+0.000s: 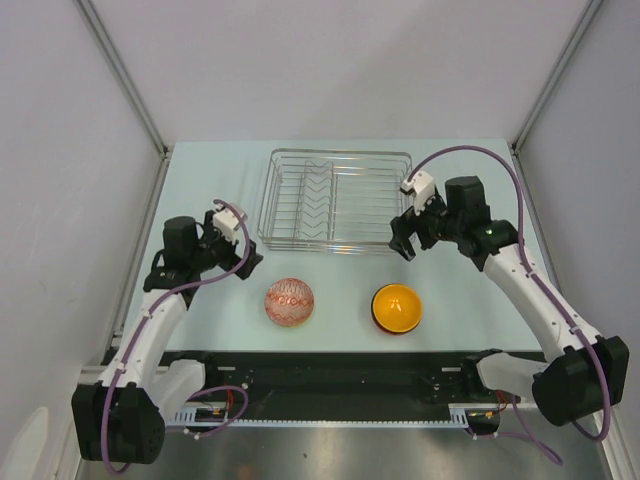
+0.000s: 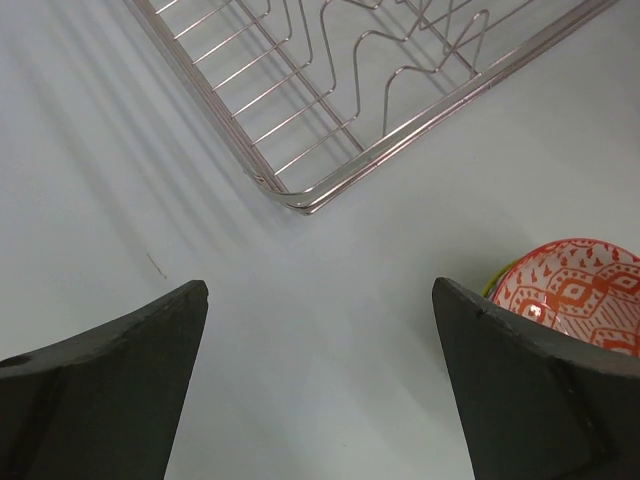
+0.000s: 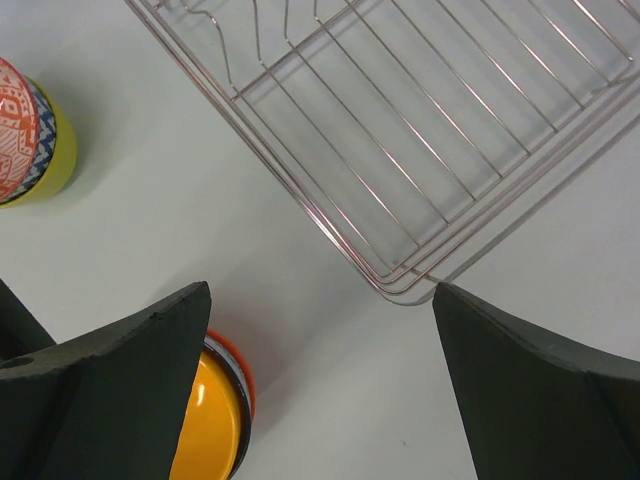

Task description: Load the bowls into the dish rack

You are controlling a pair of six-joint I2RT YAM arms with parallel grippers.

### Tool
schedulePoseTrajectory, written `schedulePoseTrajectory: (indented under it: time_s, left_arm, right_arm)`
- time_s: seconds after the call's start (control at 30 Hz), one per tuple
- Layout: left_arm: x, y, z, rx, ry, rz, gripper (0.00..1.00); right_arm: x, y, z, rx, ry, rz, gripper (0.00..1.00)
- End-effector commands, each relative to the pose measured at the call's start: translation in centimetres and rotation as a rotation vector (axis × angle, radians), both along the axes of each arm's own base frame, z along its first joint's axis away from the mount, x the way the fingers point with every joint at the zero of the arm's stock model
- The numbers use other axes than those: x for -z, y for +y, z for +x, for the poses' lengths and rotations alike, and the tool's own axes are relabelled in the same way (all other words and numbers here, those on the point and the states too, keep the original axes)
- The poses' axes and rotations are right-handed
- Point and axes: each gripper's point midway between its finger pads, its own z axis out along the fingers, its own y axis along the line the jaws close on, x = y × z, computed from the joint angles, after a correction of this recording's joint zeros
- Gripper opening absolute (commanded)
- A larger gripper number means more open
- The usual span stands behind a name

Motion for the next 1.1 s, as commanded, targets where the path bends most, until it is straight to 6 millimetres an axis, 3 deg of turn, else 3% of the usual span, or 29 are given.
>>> schedulePoseTrajectory:
  time_s: [0.0,0.1,0.4,0.6,0.87,1.0,1.07]
  left_arm:
    - [-0.9,-2.1,-1.8,0.194,-0.015,-0.012,1.00]
    - [-0.6,-3.3,-3.0,0.308,0.001,-0.001,0.99]
    - [3.6,-5.6,-2.7,0.356,0.085,0.144,1.00]
    - [5.2,-5.6,-1.6,0.329,0.123,0.168,1.00]
    - [6.8,-5.8,-2.6,0.377,0.178,0.177,0.98]
    - [7.6,-5.9,-3.1,0.401,0.207,0.175,0.82]
    - [7.9,-5.9,-3.3,0.412,0.223,0.177,0.67]
  right_arm:
    - [-1.3,1.4,0.0,-0.043,-0.020,0.004,1.00]
    - [-1.4,2.4,-0.3,-0.082,-0.011,-0.002,1.00]
    - [-1.3,3.8,-0.9,-0.140,0.000,-0.035,1.00]
    - [-0.7,3.7,-1.0,-0.141,0.004,-0.046,1.00]
    - [-0.5,3.8,-0.9,-0.143,0.000,-0.047,1.00]
    - [-0.1,3.9,-0.8,-0.140,0.007,-0.049,1.00]
    - [0.0,4.0,-0.8,-0.141,0.008,-0.052,1.00]
